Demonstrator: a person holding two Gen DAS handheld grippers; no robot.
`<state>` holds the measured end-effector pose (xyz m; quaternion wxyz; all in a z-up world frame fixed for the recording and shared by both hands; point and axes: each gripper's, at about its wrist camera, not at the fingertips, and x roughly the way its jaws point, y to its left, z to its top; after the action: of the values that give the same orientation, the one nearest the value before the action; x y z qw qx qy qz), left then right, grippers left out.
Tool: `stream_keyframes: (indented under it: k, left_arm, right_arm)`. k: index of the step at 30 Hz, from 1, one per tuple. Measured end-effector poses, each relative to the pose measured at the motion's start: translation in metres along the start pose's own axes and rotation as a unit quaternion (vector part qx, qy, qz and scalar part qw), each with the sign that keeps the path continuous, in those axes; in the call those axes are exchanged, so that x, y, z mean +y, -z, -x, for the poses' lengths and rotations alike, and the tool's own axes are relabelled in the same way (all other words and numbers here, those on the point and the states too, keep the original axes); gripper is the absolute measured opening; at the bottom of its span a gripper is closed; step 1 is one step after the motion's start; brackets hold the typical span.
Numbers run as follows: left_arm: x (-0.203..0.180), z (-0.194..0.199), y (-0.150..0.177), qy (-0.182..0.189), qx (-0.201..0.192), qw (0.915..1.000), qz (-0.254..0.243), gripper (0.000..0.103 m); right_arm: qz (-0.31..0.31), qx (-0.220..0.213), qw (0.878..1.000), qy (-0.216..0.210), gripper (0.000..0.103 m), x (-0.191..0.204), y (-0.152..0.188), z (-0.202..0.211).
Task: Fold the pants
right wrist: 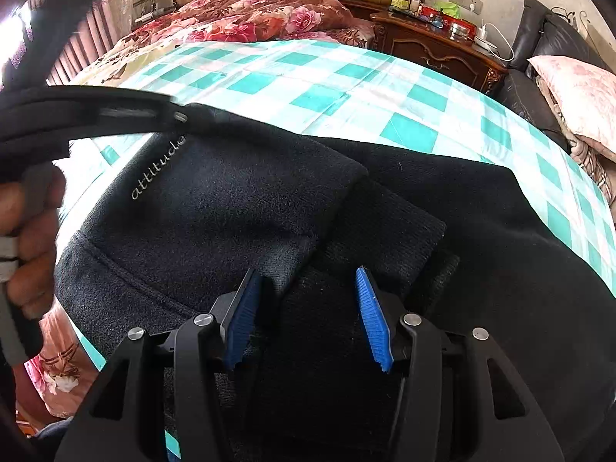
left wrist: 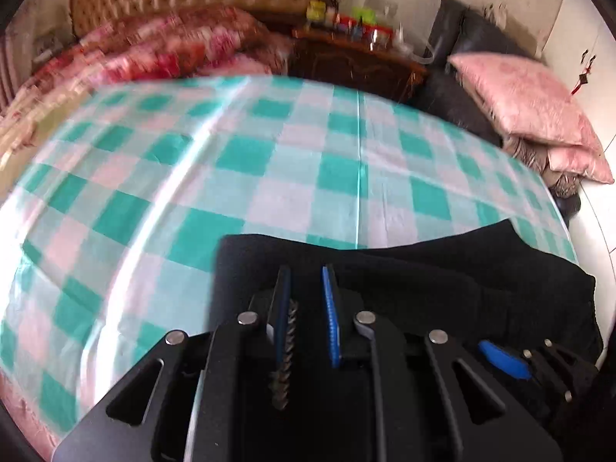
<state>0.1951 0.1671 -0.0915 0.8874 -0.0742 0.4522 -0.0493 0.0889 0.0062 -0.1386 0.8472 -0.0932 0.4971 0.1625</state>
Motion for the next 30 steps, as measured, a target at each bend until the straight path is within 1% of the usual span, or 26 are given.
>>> stream_keyframes:
  k: [3,6,7,8,10,11,12,14,18,20,24,25,28,29,30]
  left_arm:
    - [0.001,0.039,0.026,-0.017,-0.047,0.9987,-0.011,0.017]
    - [-0.003,0.062,0.063,-0.006,-0.064,0.9977,-0.018,0.017]
    - [-0.008,0.068,0.083,-0.008,-0.063,0.9976,-0.029,0.017]
    - [-0.011,0.069,0.093,-0.007,-0.058,0.9978,-0.032,0.017]
    - [-0.015,0.061,0.12,0.0,-0.029,0.9989,-0.038,0.017]
    - [-0.017,0.055,0.128,-0.008,-0.017,0.9989,-0.043,0.018]
    - [-0.018,0.053,0.133,-0.015,-0.024,0.9985,-0.047,0.018]
    - [-0.023,0.053,0.136,-0.028,-0.034,0.9973,-0.058,0.018]
    - [-0.017,0.052,0.136,-0.016,-0.037,0.9983,-0.042,0.018]
    - [-0.016,0.051,0.137,-0.016,-0.038,0.9982,-0.044,0.018]
    - [-0.015,0.051,0.137,-0.012,-0.041,0.9982,-0.042,0.018]
    - [-0.014,0.051,0.137,-0.012,-0.042,0.9982,-0.042,0.018]
    - [-0.011,0.054,0.135,-0.006,-0.041,0.9985,-0.036,0.018]
    - [-0.01,0.058,0.135,0.0,-0.044,0.9985,-0.032,0.019]
    - [-0.007,0.065,0.13,0.008,-0.059,0.9979,-0.025,0.019]
  right_arm:
    - [0.001,-0.001,1.0,0.0,0.049,0.0,0.0,0.0]
    - [0.0,-0.002,1.0,0.001,0.049,0.001,0.001,0.0]
    - [0.0,-0.002,1.0,0.001,0.049,0.001,0.001,0.0]
    - [0.001,-0.003,1.0,0.002,0.049,0.0,0.001,0.0]
    - [0.002,-0.004,1.0,0.004,0.049,0.001,0.001,0.0]
    - [0.002,-0.003,1.0,0.005,0.05,0.002,0.001,0.0]
    - [0.003,-0.003,1.0,0.006,0.05,0.002,0.001,0.0]
    - [0.007,-0.002,1.0,0.01,0.051,0.003,0.0,0.0]
    - [-0.009,-0.004,1.0,0.008,0.051,0.003,-0.005,0.007]
    - [-0.017,-0.017,1.0,0.001,0.051,0.002,-0.011,0.012]
    - [-0.013,-0.039,0.999,0.019,0.051,0.003,-0.024,0.014]
    - [-0.013,-0.036,0.999,0.024,0.051,0.002,-0.027,0.011]
    - [-0.016,-0.002,0.999,0.049,0.051,-0.005,-0.029,-0.01]
    - [-0.008,-0.002,0.999,0.054,0.051,-0.003,-0.028,-0.012]
    - [-0.003,-0.005,0.998,0.057,0.051,-0.002,-0.026,-0.012]
